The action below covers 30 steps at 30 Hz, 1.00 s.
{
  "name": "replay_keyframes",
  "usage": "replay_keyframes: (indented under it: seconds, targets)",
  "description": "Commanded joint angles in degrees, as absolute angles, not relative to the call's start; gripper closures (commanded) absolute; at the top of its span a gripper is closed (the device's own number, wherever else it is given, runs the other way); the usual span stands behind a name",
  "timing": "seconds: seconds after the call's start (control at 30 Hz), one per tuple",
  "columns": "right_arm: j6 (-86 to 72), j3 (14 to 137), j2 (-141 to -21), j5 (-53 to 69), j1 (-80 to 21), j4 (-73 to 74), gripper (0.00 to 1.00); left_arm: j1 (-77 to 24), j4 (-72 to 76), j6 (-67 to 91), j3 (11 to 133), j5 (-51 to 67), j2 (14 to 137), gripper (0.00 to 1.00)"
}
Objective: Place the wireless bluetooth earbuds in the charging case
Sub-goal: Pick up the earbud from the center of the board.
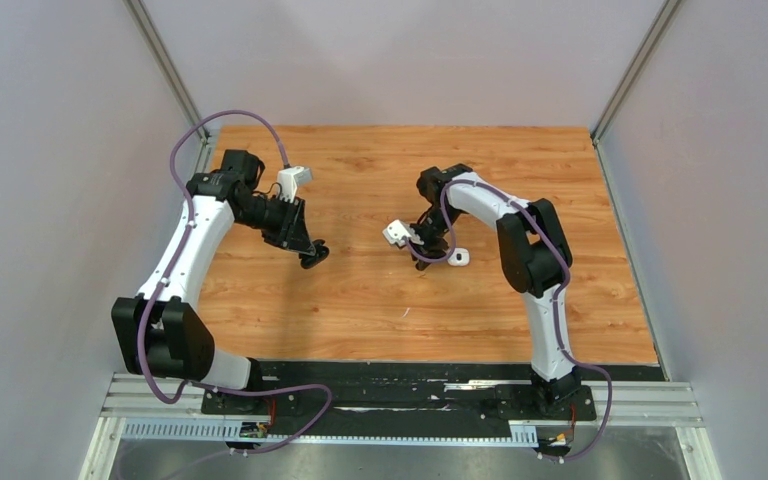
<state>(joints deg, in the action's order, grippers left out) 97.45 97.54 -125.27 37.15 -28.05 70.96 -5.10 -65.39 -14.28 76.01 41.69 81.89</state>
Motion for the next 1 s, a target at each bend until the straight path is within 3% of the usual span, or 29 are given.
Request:
replay_keyframes:
  seconds: [0.0,0.97]
  targets:
    - [96.9,101.8,-123.6,40.2,-27.9,72.4,0.68,-4.7,-64.7,-14.2,76.0,43.1,81.8,1.0]
    - [90.7,105.5,-129.7,41.0,-28.2,71.7,0.67,-4.8,-64.9,-14.2,76.2,43.2,82.0,1.0]
